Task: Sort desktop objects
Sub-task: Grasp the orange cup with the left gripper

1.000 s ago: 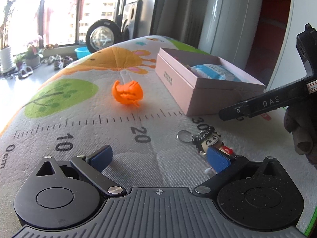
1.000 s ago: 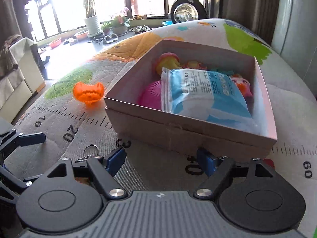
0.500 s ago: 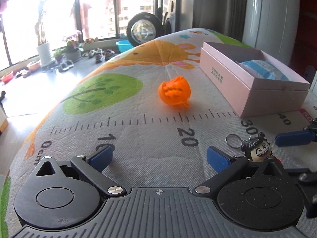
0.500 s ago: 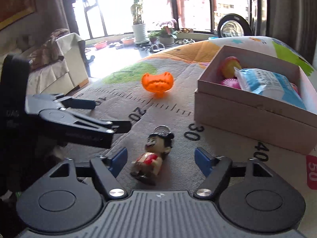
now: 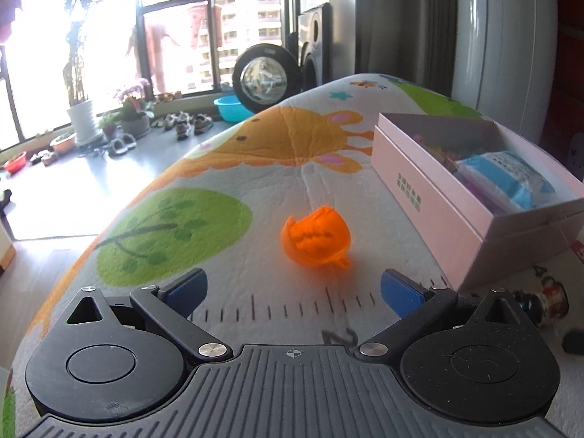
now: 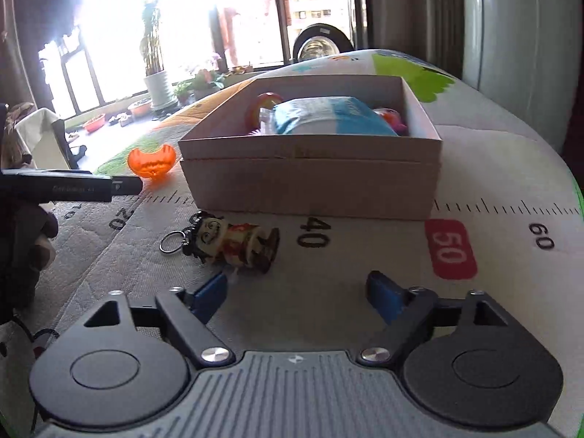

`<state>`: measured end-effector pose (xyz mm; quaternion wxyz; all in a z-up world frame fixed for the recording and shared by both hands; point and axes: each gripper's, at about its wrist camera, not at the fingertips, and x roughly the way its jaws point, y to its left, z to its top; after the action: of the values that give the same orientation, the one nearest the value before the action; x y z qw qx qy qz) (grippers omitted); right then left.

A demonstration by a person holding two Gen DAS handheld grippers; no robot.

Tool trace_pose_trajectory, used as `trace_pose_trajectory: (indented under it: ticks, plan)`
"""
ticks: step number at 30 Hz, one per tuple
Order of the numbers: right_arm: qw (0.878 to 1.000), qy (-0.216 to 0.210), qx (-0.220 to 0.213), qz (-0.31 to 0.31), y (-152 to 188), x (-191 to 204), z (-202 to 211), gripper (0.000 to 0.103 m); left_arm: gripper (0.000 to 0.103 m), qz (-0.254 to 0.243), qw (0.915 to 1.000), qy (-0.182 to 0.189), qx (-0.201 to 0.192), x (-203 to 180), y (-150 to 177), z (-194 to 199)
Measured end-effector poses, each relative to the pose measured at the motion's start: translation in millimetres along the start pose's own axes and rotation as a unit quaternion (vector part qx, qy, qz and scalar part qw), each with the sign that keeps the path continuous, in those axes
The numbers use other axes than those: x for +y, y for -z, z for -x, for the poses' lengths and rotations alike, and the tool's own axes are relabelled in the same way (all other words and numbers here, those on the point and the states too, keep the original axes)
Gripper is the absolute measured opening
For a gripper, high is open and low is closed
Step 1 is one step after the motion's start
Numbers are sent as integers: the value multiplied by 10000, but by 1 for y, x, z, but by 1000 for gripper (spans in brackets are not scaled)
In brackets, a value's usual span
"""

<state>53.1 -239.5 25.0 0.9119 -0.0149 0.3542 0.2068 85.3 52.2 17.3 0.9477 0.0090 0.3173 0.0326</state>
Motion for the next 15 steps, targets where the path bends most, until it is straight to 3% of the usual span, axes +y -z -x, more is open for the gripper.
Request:
trace_pose_trajectory:
  ticks: [3,8,10,14,15]
  plan:
    - [9999,10,-63,-91,2,-2,2,103,103,-168,9998,-80,57,-12,-12,-20]
    - [9998,3,-1,-186,1,-5,-3,103,101,-280,9991,-326,69,-21,-19,-37]
    - [9999,14,4,-154,1,-3,-4,103,80,-278,9991,-285,154,-20,-18,-38]
    - [9999,31,29,-115,0,-1,-5,103,67,-278,9993,-132,217,-13,-13,-35]
    - [9999,53,39,-90,0,0,-5,103,58,-297,9993,-111,208,-12,-12,-33]
